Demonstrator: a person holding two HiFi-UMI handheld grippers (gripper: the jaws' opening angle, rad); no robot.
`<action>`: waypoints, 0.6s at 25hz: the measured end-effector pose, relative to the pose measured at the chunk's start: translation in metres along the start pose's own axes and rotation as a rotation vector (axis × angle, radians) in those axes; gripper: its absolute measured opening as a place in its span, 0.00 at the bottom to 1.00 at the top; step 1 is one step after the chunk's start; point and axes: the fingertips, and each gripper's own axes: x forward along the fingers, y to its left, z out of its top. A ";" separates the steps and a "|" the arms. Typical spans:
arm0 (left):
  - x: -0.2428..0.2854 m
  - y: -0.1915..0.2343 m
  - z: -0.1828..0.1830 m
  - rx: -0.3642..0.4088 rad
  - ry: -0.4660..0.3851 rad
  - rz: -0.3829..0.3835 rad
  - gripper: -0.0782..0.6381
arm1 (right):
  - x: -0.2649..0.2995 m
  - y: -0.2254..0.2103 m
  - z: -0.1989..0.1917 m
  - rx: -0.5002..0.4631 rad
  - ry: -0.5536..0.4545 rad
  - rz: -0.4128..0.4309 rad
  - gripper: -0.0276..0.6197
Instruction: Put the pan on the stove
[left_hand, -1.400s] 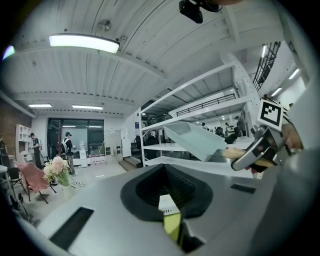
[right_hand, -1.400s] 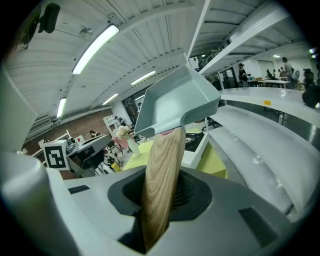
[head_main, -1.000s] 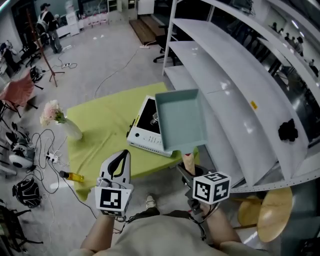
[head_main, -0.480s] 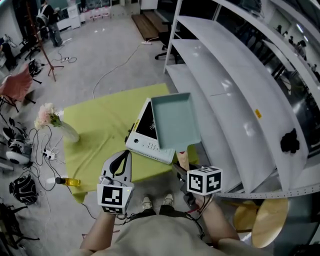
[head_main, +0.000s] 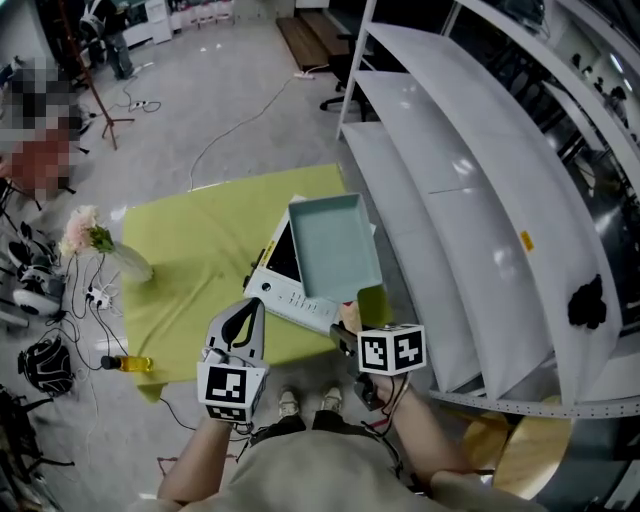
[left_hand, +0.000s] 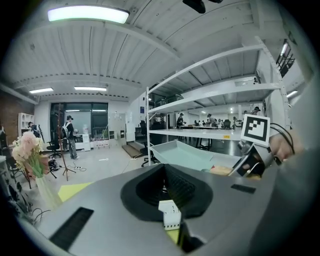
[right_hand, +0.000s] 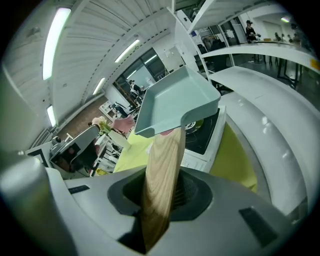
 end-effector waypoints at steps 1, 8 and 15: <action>0.005 0.000 -0.003 0.000 0.008 0.001 0.12 | 0.005 -0.004 0.001 -0.001 0.011 0.002 0.18; 0.030 0.000 -0.020 -0.023 0.069 0.007 0.12 | 0.038 -0.031 0.001 -0.011 0.095 -0.008 0.18; 0.044 0.002 -0.036 -0.025 0.122 0.021 0.12 | 0.063 -0.047 -0.001 -0.006 0.153 -0.001 0.18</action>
